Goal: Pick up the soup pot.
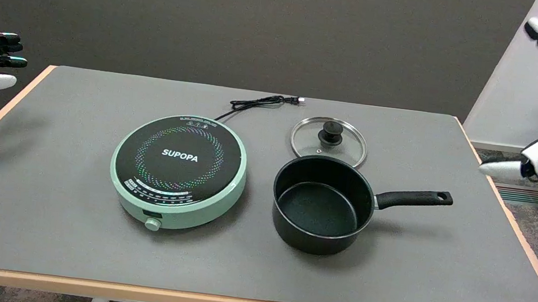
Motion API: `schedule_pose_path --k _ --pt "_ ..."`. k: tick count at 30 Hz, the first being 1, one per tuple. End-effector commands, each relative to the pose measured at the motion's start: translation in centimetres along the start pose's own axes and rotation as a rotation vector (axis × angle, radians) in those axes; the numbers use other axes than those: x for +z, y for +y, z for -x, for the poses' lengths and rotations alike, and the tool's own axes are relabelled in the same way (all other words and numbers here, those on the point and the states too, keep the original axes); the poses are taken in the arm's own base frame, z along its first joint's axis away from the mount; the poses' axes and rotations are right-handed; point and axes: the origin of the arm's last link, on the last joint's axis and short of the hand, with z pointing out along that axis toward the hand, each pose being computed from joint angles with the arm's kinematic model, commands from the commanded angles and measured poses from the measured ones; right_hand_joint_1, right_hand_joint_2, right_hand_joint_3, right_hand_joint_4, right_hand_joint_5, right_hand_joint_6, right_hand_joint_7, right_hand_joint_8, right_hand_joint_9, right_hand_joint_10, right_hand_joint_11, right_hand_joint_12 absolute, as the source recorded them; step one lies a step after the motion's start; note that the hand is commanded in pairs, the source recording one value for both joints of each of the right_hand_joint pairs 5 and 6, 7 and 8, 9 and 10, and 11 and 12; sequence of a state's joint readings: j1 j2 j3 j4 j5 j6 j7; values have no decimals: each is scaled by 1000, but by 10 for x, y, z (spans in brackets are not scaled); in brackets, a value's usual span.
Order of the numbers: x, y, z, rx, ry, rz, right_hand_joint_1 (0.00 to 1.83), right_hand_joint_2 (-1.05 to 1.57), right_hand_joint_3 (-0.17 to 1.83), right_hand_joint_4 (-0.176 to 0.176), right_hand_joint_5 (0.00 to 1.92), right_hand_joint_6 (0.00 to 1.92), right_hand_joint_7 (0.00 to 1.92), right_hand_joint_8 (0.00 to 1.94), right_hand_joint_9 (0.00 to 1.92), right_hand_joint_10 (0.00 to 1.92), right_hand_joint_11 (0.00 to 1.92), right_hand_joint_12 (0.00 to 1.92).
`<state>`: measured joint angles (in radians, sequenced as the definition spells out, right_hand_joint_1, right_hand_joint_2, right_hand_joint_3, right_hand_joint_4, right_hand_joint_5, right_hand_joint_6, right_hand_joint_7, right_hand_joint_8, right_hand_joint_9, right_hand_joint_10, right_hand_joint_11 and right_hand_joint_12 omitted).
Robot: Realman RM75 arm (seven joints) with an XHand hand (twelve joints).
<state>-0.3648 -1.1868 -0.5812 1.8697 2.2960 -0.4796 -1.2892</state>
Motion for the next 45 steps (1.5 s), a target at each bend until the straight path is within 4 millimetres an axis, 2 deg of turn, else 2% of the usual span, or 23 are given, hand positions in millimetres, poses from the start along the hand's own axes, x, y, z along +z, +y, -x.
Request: schedule_pose_path --k 1,11,17,24,32,39,45 --pt "-31 0 53 20 -184 74 1091 -480 730 176 66 66 66 66 66 66 66 66" --pt "-46 -8 84 14 -274 99 1106 -511 753 176 60 60 60 60 60 60 60 60" --pt "-47 -15 99 -12 -302 110 1102 -534 792 176 48 48 48 48 48 48 48 48" --pt "-39 -23 105 -37 -301 92 1117 -559 830 176 46 46 46 46 46 46 46 46" --pt "-25 -37 114 -142 -297 55 1127 -585 876 176 43 43 43 43 43 43 43 43" --pt "-12 -62 122 -184 -282 -36 1134 -599 917 176 41 41 41 41 41 41 41 41" --pt "-13 -80 139 -208 -297 -56 1130 -609 942 176 37 37 37 37 37 37 37 37"
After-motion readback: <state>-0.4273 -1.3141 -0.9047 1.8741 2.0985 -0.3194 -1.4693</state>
